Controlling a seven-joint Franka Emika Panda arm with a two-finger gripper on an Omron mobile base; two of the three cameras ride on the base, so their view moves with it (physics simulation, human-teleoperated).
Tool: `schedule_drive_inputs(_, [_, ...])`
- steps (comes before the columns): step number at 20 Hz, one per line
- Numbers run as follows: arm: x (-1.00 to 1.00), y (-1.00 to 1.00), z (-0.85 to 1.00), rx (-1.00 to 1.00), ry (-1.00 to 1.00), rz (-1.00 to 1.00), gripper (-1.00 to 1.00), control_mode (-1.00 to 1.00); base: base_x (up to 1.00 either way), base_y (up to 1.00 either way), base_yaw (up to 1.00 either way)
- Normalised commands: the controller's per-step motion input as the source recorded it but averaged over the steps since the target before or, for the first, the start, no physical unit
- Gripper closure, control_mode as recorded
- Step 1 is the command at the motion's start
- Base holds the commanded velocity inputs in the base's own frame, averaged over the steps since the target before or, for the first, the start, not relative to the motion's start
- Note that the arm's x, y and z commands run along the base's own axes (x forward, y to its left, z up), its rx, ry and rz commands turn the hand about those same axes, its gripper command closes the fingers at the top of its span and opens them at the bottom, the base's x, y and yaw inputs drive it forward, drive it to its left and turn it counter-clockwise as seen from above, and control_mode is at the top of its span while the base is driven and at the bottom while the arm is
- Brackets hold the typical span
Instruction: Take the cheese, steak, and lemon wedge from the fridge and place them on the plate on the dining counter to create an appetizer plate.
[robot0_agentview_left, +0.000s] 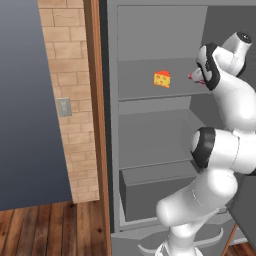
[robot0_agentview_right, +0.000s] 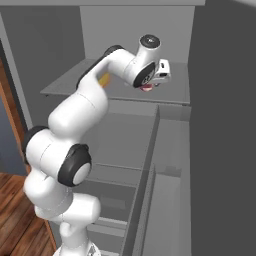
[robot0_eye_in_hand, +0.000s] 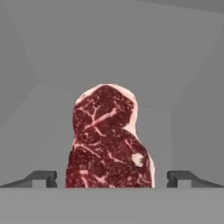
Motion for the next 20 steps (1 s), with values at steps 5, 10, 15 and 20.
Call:
schedule_drive_inputs(5, [0.5, -0.06, -0.27, 0.0, 0.0, 0.04, -1.0, -1.0, 0.0, 0.0, 0.0])
schedule_drive_inputs(10, [0.13, 0.0, -0.53, -0.07, 0.0, 0.01, -1.0, -1.0, 0.0, 0.0, 0.0])
schedule_drive_inputs(15, [0.0, 0.08, -0.87, -0.14, 0.03, 0.0, -1.0, -1.0, 0.0, 0.0, 0.0])
schedule_drive_inputs(20, [-0.07, 0.14, -1.0, -0.16, 0.04, 0.0, -1.0, -1.0, 0.0, 0.0, 0.0])
